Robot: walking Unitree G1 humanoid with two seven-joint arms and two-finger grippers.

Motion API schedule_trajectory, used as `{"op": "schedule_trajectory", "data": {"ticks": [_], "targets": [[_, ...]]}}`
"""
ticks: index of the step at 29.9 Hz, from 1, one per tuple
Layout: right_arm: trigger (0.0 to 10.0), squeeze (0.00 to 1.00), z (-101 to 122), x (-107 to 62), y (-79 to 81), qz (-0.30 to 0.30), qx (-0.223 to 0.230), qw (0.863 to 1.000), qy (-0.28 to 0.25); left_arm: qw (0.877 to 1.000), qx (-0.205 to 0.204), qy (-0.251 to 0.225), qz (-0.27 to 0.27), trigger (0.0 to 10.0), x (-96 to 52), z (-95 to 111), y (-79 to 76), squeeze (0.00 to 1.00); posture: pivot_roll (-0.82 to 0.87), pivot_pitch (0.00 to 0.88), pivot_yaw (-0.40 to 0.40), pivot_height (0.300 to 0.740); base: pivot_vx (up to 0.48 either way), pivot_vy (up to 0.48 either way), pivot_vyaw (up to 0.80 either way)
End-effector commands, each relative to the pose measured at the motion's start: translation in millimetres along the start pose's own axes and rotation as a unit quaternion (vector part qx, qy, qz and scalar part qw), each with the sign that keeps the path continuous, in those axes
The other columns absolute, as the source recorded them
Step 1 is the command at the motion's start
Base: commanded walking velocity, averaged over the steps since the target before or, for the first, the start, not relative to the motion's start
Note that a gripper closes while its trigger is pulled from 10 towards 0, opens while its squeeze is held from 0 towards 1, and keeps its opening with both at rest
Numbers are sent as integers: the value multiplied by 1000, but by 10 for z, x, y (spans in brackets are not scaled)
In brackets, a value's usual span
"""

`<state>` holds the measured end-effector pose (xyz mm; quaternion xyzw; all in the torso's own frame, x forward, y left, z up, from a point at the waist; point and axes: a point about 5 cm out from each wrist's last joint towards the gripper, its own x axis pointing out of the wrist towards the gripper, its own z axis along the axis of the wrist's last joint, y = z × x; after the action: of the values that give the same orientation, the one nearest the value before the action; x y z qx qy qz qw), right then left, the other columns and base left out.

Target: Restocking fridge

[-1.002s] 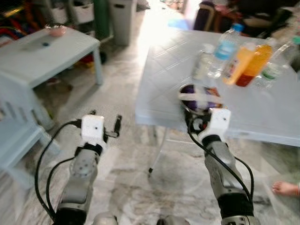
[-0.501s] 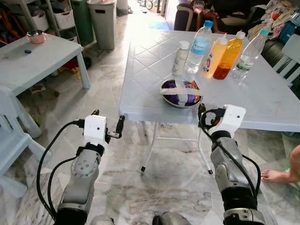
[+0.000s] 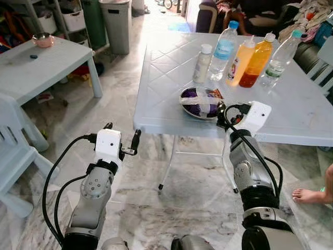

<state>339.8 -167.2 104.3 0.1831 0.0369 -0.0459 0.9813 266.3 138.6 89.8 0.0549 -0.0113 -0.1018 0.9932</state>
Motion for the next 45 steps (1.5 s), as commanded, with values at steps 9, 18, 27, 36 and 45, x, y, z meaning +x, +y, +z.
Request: {"op": "schedule_trajectory", "data": {"ticks": [9,18,27,36,45], "targets": [[10000,0,-113,-10,93,-6,32,999,27,1000,9,-3,-12,10000,-9,41,-44,0,47,28,-49,740,0,0,0],[10000,0,-113,74,46,-32,92,994,50,1000,12,-3,-16,10000,-18,55,-39,0,51,36,-45,740,0,0,0],[7686,0,-98,116,41,-36,112,991,56,1000,15,-2,-17,10000,-34,55,-44,0,57,40,-42,740,0,0,0],[3804,0,52,220,-118,-60,136,988,47,1000,18,-1,-17,10000,-31,60,-40,0,61,43,-37,740,0,0,0],[7176,0,20,256,-166,-68,155,983,71,1000,22,-2,-21,10000,-34,74,-58,0,65,46,-38,740,0,0,0]]}}
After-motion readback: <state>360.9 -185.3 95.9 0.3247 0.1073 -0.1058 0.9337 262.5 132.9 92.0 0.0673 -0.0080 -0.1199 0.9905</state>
